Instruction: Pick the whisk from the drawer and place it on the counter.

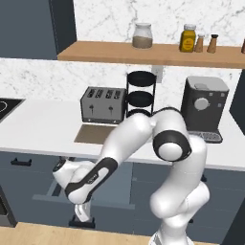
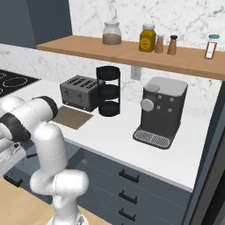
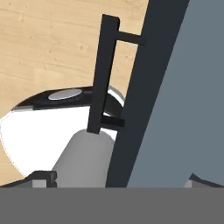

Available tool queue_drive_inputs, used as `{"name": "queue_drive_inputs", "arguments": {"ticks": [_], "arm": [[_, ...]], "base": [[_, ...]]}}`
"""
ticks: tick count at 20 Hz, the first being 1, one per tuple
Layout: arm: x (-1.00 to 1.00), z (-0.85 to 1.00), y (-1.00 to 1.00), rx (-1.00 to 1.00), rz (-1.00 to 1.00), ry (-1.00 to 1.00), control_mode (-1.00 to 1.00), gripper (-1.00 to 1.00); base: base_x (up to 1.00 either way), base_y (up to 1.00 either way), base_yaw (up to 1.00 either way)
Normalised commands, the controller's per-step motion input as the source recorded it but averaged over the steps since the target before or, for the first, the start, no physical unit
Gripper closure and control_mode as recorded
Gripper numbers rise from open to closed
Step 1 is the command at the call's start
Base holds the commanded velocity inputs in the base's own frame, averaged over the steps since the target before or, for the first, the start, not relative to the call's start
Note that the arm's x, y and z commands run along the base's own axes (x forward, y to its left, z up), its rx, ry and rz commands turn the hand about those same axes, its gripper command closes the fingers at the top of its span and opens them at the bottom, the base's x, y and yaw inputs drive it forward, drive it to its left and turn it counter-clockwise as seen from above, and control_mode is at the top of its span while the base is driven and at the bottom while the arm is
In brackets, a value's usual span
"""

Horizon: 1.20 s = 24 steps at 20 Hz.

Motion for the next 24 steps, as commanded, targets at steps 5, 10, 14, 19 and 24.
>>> {"name": "queue_drive_inputs", "arguments": {"ticks": [5, 10, 14, 19, 24], "arm": [[-1.00, 0.00, -0.11, 0.00, 0.07, 0.00, -1.00, -1.00], [-0.78, 0.48, 0.08, 0.00, 0.06, -0.07, -1.00, -1.00], [0.22, 1.00, 0.02, 0.08, 0.02, -0.02, -1.00, -1.00], [0.89, 0.77, 0.08, 0.01, 0.02, 0.21, -1.00, -1.00], [0.98, -0.21, 0.18, -0.04, 0.14, 0.23, -1.00, -1.00]], "base": [[0.00, 0.00, 0.00], [0.00, 0.00, 0.00], [0.00, 0.00, 0.00], [0.00, 0.00, 0.00], [0.00, 0.00, 0.00]]}}
